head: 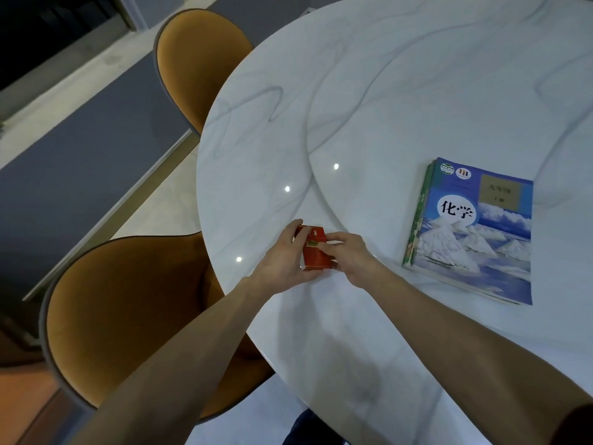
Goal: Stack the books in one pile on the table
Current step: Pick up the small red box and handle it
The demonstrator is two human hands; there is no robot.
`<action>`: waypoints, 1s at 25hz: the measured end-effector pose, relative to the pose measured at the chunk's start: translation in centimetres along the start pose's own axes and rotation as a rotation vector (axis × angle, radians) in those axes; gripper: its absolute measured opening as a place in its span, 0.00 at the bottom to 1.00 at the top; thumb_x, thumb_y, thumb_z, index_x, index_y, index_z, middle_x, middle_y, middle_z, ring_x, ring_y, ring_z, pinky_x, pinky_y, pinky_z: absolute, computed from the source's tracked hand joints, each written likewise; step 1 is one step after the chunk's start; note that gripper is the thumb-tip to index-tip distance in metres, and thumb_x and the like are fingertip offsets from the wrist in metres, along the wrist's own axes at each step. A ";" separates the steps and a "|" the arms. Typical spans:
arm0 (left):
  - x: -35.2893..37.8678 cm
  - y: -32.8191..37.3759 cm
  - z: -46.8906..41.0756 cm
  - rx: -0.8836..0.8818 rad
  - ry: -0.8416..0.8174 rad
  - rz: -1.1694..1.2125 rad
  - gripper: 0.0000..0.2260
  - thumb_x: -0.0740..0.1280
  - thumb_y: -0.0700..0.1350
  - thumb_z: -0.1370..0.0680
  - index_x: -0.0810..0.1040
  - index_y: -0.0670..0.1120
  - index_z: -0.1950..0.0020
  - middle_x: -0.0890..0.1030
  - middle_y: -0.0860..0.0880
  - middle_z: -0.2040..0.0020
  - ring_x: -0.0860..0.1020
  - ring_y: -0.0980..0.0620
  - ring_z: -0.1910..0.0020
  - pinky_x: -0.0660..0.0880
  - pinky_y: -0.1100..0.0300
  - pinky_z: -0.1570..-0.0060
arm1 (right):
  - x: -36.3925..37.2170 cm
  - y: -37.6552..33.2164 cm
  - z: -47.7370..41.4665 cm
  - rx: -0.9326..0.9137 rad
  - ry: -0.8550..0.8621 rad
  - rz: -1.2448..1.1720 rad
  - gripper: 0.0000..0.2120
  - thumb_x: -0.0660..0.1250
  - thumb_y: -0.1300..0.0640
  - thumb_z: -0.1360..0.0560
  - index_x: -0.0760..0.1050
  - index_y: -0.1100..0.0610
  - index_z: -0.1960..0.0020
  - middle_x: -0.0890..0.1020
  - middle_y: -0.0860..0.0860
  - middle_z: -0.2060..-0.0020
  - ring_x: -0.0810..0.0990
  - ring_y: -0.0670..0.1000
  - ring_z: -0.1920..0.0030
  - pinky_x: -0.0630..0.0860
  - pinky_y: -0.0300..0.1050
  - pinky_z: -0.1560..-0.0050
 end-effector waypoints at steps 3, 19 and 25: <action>0.1 1.4 -0.4 0.046 -0.020 -0.053 0.39 0.71 0.58 0.31 0.60 0.42 0.27 0.58 0.43 0.25 0.60 0.46 0.26 0.67 0.55 0.33 | -1.1 -0.1 0.9 -0.025 0.056 -0.055 0.08 0.68 0.65 0.27 0.75 0.58 0.49 0.82 0.57 0.58 0.83 0.53 0.60 0.81 0.45 0.60; 3.6 15.3 -5.5 0.286 -0.053 -0.153 0.38 0.73 0.53 0.33 0.61 0.45 0.28 0.64 0.43 0.32 0.62 0.46 0.31 0.76 0.51 0.42 | -13.6 -1.4 7.9 -0.259 0.478 0.133 0.12 0.67 0.58 0.26 0.78 0.56 0.42 0.83 0.56 0.48 0.79 0.50 0.55 0.77 0.42 0.52; 7.5 24.2 -7.3 0.365 -0.050 -0.133 0.38 0.72 0.58 0.32 0.61 0.47 0.27 0.64 0.46 0.28 0.61 0.47 0.28 0.67 0.51 0.33 | -21.7 -1.1 12.1 -0.293 0.663 0.148 0.13 0.67 0.58 0.25 0.79 0.58 0.41 0.83 0.57 0.44 0.81 0.56 0.47 0.79 0.48 0.44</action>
Point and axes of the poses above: each hand's wrist, its own z-axis away from the middle knuckle, its own x-axis out of the palm, y = z × x, the point moved 2 cm from there along -z, towards the middle knuckle
